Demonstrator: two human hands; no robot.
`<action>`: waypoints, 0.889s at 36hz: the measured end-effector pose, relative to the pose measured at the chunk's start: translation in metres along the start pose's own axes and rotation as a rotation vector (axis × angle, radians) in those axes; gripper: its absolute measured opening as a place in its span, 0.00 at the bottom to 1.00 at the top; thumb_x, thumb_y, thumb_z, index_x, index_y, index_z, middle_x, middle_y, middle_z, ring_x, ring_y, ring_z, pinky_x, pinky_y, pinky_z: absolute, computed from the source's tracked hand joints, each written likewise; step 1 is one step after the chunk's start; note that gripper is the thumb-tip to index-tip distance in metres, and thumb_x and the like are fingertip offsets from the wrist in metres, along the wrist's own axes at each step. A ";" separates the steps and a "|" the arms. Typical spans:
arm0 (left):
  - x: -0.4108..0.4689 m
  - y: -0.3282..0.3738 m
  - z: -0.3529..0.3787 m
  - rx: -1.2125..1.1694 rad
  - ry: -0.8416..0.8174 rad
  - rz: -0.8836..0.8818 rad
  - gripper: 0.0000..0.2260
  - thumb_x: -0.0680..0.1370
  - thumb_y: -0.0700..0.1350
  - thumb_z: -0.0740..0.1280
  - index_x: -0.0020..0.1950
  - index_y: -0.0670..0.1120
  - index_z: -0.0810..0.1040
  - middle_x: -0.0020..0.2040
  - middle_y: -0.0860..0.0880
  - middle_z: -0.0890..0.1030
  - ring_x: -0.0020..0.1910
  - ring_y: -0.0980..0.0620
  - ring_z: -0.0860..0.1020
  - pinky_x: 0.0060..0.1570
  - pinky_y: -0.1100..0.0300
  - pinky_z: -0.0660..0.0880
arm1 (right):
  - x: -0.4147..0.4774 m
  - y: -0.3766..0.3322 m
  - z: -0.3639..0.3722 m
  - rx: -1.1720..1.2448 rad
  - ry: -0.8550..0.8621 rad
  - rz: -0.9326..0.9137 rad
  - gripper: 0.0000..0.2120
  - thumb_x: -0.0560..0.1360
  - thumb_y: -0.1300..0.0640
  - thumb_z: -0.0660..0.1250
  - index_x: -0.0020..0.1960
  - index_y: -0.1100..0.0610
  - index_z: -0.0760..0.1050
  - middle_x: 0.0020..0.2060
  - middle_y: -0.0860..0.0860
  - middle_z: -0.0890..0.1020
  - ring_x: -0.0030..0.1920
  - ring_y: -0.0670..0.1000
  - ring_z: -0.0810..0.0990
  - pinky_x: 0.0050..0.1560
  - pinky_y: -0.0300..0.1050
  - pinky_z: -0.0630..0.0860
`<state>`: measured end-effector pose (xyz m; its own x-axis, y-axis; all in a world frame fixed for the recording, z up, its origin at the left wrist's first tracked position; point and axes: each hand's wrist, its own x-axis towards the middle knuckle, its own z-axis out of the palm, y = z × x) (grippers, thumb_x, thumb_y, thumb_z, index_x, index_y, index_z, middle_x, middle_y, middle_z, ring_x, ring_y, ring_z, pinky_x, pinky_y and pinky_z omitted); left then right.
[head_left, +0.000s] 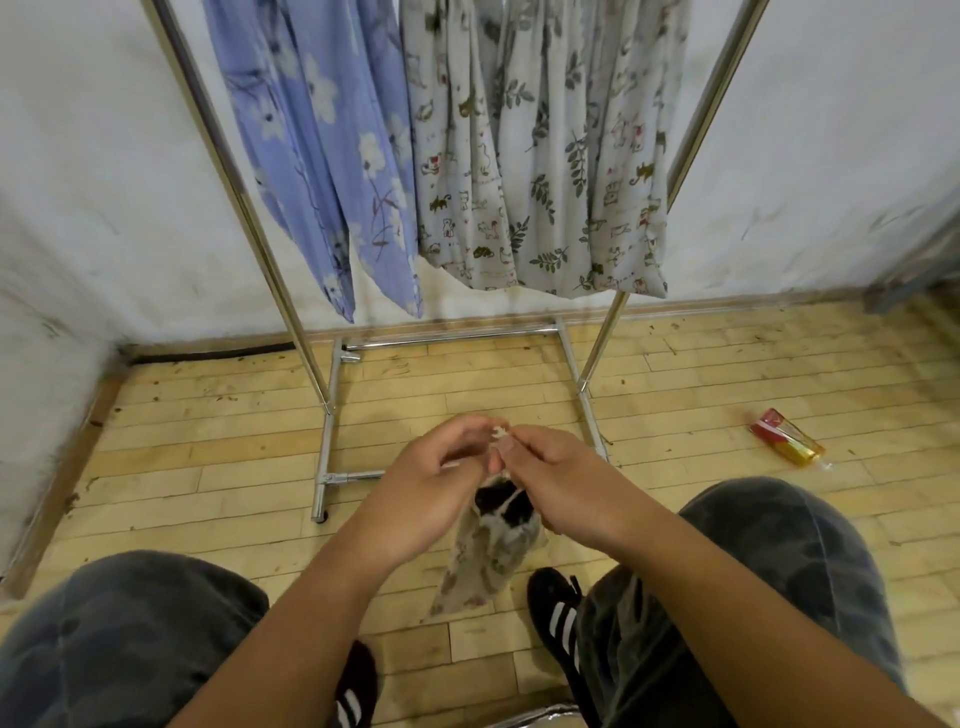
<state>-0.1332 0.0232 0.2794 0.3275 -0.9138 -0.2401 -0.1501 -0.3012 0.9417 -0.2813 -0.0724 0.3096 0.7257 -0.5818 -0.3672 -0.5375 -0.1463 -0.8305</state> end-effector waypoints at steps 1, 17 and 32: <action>0.002 0.006 0.000 -0.009 -0.003 0.010 0.16 0.82 0.41 0.66 0.62 0.60 0.81 0.57 0.60 0.85 0.60 0.62 0.81 0.68 0.53 0.75 | 0.000 -0.002 -0.002 -0.019 0.013 -0.017 0.18 0.87 0.48 0.54 0.50 0.55 0.77 0.24 0.35 0.73 0.26 0.36 0.72 0.32 0.34 0.63; 0.032 0.101 0.005 0.134 0.014 0.243 0.08 0.85 0.48 0.64 0.54 0.53 0.84 0.50 0.55 0.86 0.53 0.54 0.83 0.60 0.48 0.79 | -0.008 -0.054 -0.080 -0.137 0.212 -0.208 0.18 0.87 0.48 0.56 0.41 0.50 0.73 0.30 0.43 0.71 0.29 0.41 0.68 0.33 0.35 0.65; 0.053 0.220 -0.018 0.229 0.091 0.427 0.07 0.83 0.49 0.67 0.55 0.55 0.85 0.47 0.61 0.86 0.47 0.64 0.83 0.47 0.71 0.77 | -0.014 -0.132 -0.162 -0.214 0.343 -0.386 0.15 0.85 0.46 0.59 0.43 0.46 0.79 0.34 0.48 0.78 0.34 0.43 0.75 0.40 0.43 0.72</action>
<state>-0.1320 -0.0866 0.4779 0.2705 -0.9443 0.1874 -0.4870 0.0337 0.8728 -0.2897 -0.1744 0.4925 0.7253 -0.6754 0.1334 -0.3616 -0.5386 -0.7610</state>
